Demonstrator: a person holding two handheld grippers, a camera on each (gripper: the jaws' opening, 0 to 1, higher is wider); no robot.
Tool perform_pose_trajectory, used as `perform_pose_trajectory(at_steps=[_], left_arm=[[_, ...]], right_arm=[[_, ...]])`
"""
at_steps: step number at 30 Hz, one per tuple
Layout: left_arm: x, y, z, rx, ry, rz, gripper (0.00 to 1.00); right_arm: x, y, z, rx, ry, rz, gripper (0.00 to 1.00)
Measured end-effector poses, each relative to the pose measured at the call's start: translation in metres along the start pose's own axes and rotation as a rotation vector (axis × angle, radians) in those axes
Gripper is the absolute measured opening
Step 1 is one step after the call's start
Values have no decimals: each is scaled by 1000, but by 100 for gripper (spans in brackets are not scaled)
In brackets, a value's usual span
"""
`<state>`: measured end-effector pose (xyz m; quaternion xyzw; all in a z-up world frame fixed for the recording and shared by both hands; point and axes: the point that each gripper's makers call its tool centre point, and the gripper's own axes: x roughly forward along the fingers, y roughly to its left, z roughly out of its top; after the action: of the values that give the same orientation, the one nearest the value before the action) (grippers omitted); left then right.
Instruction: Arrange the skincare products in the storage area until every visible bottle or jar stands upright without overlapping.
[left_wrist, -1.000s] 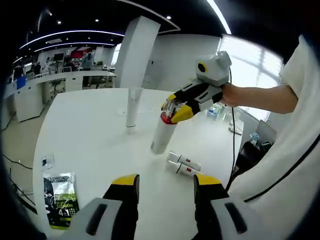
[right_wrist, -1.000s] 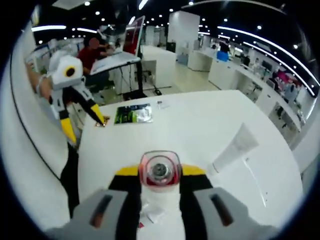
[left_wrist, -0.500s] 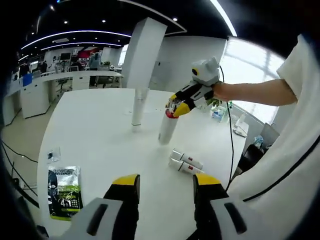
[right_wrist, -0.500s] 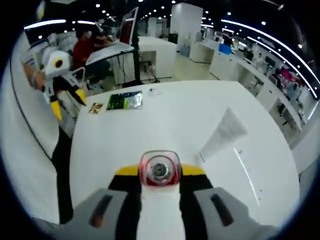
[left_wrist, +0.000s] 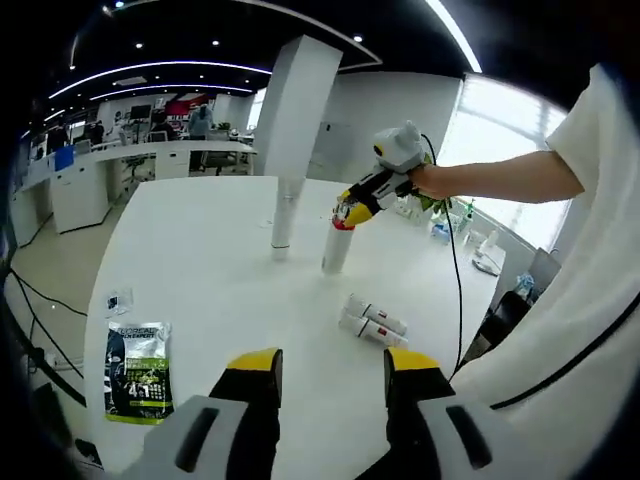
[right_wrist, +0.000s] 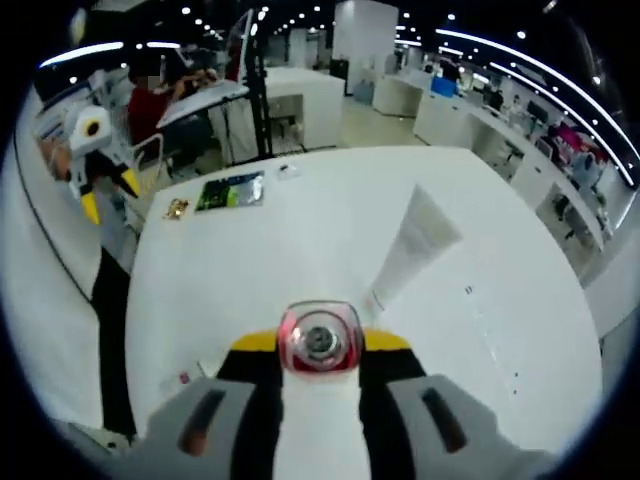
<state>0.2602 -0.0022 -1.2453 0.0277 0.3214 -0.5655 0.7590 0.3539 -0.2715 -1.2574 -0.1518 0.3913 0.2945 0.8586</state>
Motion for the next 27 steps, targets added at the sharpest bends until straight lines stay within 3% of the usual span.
perform_pose_trajectory(at_steps=[10, 13, 14, 15, 27], left_arm=[[-4, -3, -8, -49, 2, 68, 42], [-5, -4, -12, -59, 10, 84, 42], [-6, -4, -13, -69, 7, 94, 42], [-7, -4, -14, -75, 6, 100, 42], [-8, -15, -19, -121, 13, 154, 42]], right_arm=[[11, -34, 0, 23, -28, 20, 26], [15, -36, 1, 29, -33, 34, 26], [18, -37, 9, 38, -79, 51, 26], [19, -41, 5, 61, -57, 44, 26], [20, -67, 11, 48, -121, 72, 26]])
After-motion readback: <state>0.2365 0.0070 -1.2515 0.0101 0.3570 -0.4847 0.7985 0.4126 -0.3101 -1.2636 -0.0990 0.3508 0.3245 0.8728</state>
